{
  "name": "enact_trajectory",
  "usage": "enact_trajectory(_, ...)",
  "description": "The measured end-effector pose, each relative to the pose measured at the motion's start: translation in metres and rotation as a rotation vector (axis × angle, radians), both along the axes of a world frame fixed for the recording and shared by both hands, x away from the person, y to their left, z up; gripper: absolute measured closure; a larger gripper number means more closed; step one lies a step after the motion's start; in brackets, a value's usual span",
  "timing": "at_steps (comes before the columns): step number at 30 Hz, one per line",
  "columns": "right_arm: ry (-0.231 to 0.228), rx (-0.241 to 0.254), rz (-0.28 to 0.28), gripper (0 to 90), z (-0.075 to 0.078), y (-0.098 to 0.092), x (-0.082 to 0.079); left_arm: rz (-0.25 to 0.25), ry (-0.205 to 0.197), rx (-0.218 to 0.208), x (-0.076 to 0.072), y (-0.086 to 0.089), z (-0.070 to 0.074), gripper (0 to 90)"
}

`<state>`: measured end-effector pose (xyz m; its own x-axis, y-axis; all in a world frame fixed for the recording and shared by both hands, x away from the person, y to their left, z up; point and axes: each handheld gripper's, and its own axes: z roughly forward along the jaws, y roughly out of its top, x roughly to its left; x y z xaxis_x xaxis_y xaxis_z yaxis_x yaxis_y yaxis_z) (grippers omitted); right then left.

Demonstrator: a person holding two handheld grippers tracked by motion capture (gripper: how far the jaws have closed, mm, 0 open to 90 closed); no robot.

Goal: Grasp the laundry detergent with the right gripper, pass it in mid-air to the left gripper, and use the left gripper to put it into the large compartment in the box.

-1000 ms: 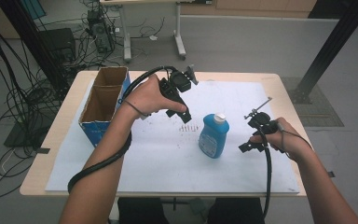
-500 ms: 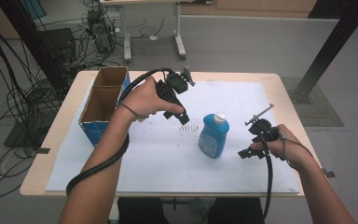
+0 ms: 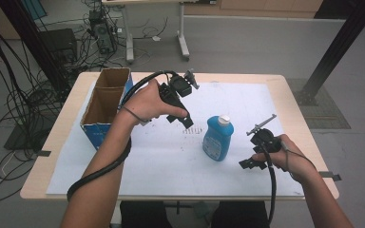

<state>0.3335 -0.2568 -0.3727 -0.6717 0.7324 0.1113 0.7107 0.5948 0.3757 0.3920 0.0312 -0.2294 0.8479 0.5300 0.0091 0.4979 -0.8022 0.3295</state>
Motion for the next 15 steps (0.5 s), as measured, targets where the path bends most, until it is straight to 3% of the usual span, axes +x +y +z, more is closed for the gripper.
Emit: enact_trajectory(15,-0.021,0.039,0.008,14.5,-0.018,0.007,-0.013,0.006,0.004,0.004,-0.001,0.001,-0.002,9.8)
